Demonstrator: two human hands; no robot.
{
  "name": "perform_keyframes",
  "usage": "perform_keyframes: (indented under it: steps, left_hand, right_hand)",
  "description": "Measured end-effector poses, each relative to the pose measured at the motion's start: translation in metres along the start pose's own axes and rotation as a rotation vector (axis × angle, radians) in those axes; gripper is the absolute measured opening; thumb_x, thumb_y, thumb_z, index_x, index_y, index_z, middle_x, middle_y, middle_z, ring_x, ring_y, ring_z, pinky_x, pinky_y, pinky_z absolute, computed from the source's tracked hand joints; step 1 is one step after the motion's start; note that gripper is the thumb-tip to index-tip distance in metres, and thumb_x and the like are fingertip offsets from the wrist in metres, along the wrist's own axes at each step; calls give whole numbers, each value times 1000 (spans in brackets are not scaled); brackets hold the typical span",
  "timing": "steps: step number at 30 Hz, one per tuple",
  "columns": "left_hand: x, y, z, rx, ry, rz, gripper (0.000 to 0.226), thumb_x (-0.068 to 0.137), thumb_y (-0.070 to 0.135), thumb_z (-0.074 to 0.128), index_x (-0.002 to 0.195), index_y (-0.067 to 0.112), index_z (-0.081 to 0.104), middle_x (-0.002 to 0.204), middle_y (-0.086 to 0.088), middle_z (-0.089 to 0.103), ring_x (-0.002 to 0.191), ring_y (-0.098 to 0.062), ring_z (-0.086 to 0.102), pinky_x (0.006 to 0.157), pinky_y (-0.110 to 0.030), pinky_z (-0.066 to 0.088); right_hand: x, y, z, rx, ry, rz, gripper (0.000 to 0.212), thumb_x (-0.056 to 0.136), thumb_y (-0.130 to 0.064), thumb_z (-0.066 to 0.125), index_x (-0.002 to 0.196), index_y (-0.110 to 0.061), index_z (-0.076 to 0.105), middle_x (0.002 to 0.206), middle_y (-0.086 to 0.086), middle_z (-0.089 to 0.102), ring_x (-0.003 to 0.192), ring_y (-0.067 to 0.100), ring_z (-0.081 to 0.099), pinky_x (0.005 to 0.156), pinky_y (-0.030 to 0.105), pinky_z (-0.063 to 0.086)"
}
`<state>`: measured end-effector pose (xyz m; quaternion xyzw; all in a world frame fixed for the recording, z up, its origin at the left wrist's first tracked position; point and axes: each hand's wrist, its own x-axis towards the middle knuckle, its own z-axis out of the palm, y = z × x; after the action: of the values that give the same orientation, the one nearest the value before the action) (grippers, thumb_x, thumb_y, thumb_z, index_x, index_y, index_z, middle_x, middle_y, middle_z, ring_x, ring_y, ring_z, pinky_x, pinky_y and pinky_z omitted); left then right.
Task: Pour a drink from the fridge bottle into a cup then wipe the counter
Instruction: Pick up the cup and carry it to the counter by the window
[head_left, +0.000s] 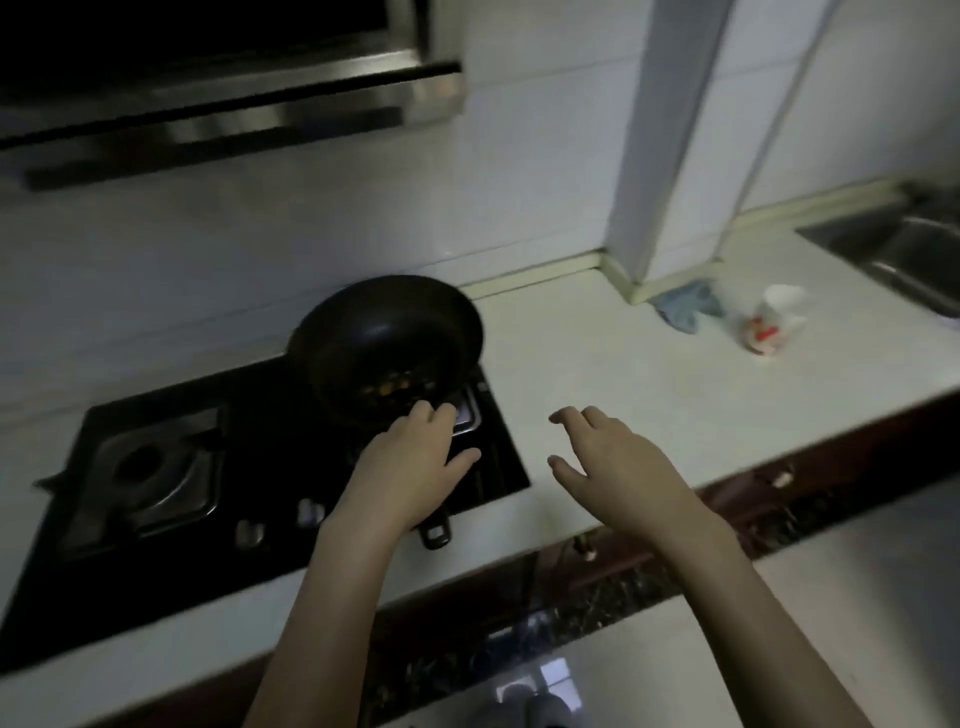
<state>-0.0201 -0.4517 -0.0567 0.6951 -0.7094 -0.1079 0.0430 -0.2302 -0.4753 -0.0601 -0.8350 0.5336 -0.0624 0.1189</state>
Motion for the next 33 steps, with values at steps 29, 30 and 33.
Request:
perform_keyframes:
  steps: [29, 30, 33]
  left_hand:
    - [82, 400, 98, 84, -158, 813, 42, 97, 49, 44, 121, 17, 56, 116, -2, 52, 101, -20, 57, 81, -38, 51]
    - [83, 417, 100, 87, -143, 819, 43, 98, 49, 44, 124, 17, 55, 118, -2, 52, 103, -21, 57, 82, -39, 51]
    - [86, 460, 106, 91, -135, 827, 46, 99, 49, 42, 128, 16, 53, 124, -3, 51, 108, -21, 55, 85, -38, 51]
  right_hand:
    - [-233, 283, -80, 24, 271, 887, 37, 97, -38, 41, 129, -21, 44, 124, 2, 54, 105, 22, 57, 79, 37, 51]
    - [-241, 298, -84, 25, 273, 891, 37, 97, -38, 42, 130, -21, 44, 125, 2, 54, 105, 22, 57, 78, 36, 51]
    - [-260, 336, -92, 27, 274, 890, 37, 97, -38, 42, 131, -23, 43, 125, 2, 54, 106, 22, 57, 78, 36, 51]
